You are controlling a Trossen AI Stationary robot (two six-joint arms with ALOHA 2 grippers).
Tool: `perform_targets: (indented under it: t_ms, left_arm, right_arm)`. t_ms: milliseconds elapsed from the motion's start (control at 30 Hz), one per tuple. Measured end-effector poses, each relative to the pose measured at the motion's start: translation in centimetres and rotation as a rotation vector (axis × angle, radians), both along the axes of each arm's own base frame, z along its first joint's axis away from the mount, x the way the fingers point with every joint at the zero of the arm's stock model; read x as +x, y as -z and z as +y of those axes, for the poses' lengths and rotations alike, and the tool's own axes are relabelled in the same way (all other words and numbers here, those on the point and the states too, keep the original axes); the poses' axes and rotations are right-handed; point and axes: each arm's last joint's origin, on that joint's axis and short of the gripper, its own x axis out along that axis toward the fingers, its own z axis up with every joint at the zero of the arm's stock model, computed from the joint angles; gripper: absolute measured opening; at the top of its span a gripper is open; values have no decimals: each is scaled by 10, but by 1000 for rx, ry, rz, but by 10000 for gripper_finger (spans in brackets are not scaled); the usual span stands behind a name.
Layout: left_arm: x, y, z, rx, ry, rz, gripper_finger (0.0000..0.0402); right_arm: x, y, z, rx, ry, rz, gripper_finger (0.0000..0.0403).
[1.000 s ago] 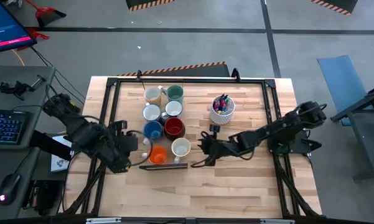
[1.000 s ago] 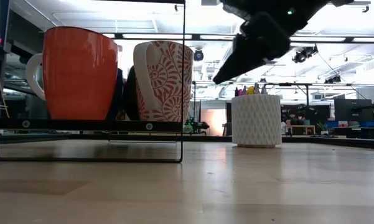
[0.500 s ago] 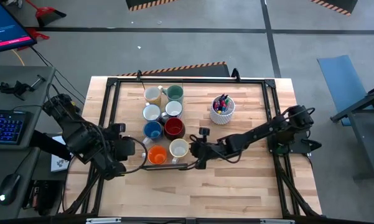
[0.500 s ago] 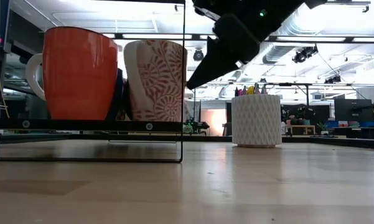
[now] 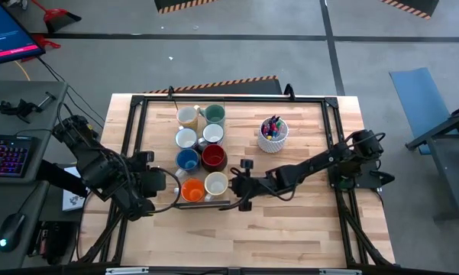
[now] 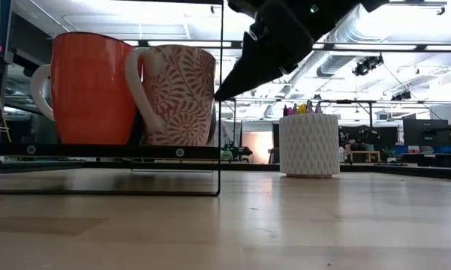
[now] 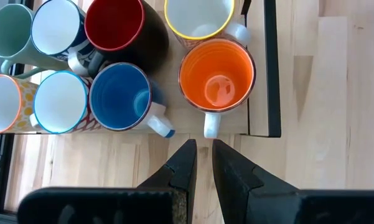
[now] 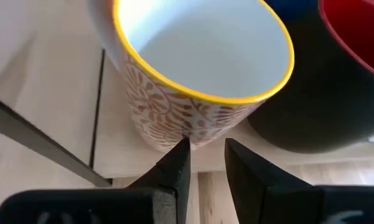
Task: Place coffee mugs
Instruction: Adjust the orange patterned mug on the shelf, then return to Home Position
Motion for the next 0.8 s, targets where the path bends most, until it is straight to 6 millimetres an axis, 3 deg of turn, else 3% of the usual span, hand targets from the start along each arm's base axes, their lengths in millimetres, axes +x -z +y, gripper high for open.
perform_targets:
  t_ms: [433,700,800]
  left_arm:
    - [0,0,0,11,21,6,39]
    - [-3,0,-3,17,58,9,39]
    - [-15,2,-7,29,75,-18,39]
  right_arm:
    - [-8,3,-1,22,-6,95,80]
    - [-38,-21,2,79,-12,198,80]
    - [-56,-15,11,110,-33,244,80]
